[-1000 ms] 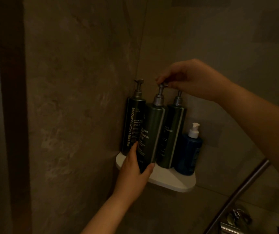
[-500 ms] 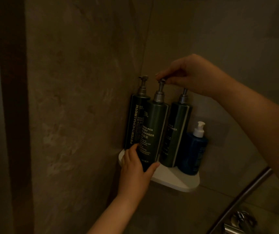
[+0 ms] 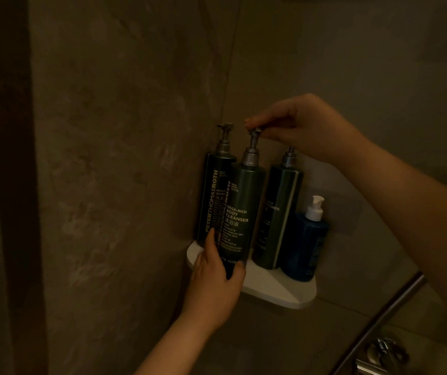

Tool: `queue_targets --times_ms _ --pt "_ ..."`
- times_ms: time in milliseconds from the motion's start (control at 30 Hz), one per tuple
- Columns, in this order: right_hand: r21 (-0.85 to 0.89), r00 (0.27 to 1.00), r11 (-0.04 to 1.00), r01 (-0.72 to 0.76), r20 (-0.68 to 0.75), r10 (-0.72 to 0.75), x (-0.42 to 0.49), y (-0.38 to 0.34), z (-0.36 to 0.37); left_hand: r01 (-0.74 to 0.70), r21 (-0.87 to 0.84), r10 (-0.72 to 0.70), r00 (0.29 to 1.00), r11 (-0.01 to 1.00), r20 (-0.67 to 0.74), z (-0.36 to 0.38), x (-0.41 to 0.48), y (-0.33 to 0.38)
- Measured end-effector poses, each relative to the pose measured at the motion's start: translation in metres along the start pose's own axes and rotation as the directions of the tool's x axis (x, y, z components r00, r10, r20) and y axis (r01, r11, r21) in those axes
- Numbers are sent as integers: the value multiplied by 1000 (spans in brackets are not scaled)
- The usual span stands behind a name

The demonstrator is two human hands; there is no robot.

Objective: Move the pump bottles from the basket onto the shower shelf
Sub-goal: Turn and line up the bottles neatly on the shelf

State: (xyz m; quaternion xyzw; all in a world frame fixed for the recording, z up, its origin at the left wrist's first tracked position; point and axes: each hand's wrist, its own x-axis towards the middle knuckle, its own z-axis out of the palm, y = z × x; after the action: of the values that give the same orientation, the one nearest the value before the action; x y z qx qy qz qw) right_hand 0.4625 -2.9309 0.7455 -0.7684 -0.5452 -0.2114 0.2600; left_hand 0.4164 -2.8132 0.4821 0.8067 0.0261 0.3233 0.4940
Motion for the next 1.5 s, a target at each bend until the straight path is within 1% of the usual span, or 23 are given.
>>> queue_targets --times_ms 133,233,400,533,600,700,800,867,967,1067,1233,1500 --pt "21 1000 1000 6 -6 -6 0 1 2 -57 42 56 998 997 32 -6 -2 -6" --pt "21 1000 1000 4 -18 -4 0 3 3 -69 57 67 997 996 25 -6 -2 -7" --pt "12 1000 1000 -11 -23 11 -2 4 1 -76 132 85 994 988 -69 0 1 -1" --pt "4 1000 1000 -16 -25 16 -5 3 1 -11 154 34 988 988 -150 5 4 3" --pt "18 999 1000 -15 -30 15 -6 4 2 3 154 19 990 988 -142 6 5 4" --pt "33 999 999 -14 -44 16 -6 6 3 -25 150 38 996 988 -81 4 3 3" --pt "47 998 999 -10 -55 13 -5 9 4 -64 97 66 998 993 -15 0 2 3" --pt "47 998 999 -10 -57 13 -3 11 4 -72 63 72 997 995 0 -2 2 2" --pt "55 998 998 -6 -55 9 -1 14 6 -38 49 39 999 998 -6 -4 5 2" --pt "76 997 997 -1 -76 6 0 16 8 4 78 -1 999 997 -36 -3 7 2" --pt "112 995 994 -1 -101 12 -2 18 10 22 120 -9 994 993 -106 3 8 5" --pt "79 993 997 9 -114 0 -3 23 12 47 158 -31 994 986 -108 4 10 8"
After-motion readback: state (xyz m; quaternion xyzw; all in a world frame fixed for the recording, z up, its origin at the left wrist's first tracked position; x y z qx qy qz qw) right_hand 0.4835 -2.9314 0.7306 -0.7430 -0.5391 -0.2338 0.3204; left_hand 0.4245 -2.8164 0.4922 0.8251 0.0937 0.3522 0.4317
